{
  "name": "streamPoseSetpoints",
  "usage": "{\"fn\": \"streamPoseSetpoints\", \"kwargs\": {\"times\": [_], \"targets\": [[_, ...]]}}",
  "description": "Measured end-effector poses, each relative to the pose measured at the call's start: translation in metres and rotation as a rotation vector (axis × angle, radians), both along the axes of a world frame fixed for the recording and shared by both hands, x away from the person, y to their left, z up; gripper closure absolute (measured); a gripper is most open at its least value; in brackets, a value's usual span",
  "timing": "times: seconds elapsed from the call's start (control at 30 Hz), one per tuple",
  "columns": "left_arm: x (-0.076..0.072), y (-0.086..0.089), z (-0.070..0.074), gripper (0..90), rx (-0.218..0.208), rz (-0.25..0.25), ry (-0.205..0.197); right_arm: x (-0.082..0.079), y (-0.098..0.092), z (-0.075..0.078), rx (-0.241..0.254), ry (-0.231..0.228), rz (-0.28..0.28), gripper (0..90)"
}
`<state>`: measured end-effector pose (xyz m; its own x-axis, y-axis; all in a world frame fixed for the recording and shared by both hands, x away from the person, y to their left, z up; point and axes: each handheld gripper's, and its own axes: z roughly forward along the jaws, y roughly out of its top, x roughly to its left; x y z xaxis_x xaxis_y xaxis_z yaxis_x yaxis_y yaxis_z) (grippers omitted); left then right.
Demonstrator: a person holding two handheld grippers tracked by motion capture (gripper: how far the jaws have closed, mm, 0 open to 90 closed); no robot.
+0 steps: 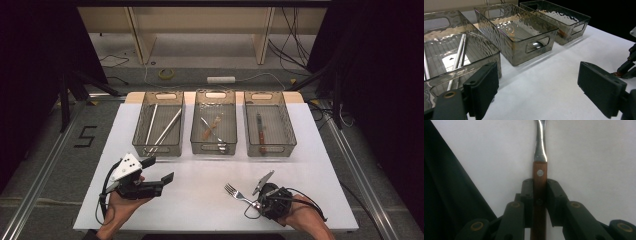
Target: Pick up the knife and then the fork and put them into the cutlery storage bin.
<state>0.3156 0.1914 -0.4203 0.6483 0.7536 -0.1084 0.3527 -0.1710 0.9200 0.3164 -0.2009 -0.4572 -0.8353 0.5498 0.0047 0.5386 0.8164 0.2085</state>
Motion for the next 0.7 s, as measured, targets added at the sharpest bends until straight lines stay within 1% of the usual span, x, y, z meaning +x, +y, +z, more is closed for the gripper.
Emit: {"fn": "streamPoseSetpoints", "kwargs": {"times": [0.07,0.2,0.23,0.33,0.53,0.7], "targets": [[0.0,0.0,0.0,16.6,-0.002,0.001,0.0,0.0,0.0,0.0,0.004,0.006,-0.003,77.5],[0.0,0.0,0.0,16.6,-0.001,0.002,0.002,0.001,-0.002,0.001,0.015,0.007,0.011,77.5],[0.0,0.0,0.0,16.6,-0.002,0.002,0.001,0.002,-0.003,0.001,0.025,0.005,0.011,77.6],[0.0,0.001,0.0,16.6,-0.004,0.002,0.001,0.004,-0.005,0.003,0.039,0.0,-0.001,77.6],[0.0,0.0,0.0,16.6,-0.002,0.0,0.002,0.009,-0.012,0.011,0.092,-0.029,-0.011,77.6],[0.0,0.001,0.0,16.6,-0.004,0.001,0.003,0.013,-0.018,0.017,0.135,-0.034,-0.044,77.6]]}}
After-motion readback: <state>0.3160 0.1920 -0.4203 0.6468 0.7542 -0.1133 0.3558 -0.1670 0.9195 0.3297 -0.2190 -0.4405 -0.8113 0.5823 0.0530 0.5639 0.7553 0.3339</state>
